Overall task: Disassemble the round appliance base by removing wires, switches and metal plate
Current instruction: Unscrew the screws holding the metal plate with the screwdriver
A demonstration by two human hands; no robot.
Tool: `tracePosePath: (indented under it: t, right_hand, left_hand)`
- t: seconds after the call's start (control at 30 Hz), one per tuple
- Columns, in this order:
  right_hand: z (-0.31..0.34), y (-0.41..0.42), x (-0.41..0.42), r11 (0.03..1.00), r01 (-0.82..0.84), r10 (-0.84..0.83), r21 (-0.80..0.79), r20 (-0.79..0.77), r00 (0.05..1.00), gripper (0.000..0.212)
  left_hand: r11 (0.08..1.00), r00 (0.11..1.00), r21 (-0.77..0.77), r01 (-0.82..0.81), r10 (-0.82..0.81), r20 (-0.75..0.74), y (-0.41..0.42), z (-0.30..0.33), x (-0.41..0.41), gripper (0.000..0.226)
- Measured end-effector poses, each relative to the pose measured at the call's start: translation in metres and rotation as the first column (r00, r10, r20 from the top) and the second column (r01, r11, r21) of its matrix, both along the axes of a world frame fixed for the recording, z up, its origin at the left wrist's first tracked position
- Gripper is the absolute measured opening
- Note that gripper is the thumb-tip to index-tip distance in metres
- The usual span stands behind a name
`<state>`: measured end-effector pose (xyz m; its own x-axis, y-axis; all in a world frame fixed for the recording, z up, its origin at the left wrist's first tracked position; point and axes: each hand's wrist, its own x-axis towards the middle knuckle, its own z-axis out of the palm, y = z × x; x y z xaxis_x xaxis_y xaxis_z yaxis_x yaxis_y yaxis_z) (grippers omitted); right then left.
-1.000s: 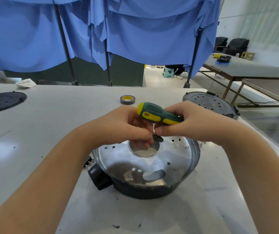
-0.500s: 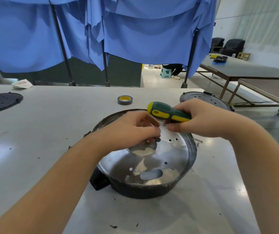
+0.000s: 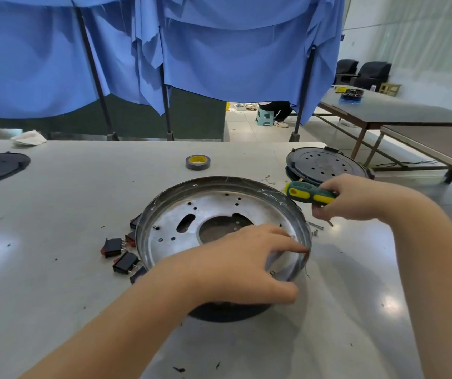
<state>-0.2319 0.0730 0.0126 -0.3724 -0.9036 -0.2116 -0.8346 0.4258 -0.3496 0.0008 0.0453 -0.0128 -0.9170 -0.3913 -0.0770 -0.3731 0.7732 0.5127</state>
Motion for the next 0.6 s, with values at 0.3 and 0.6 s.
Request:
tracePosePath:
  t: [0.3,0.6]
  right_hand:
    - [-0.014,-0.003,-0.01,0.986,0.137,-0.137,0.099,-0.013,0.991,0.023]
    - [-0.026,-0.01,-0.004,0.967,0.19,-0.186,0.17,-0.043,0.982,0.023]
  left_hand:
    - [1.0,0.997,0.002,0.007,-0.007,0.083,-0.01,0.008,0.008,0.059]
    - [1.0,0.988,-0.008,-0.021,0.022,0.154,-0.016,0.014,0.019,0.067]
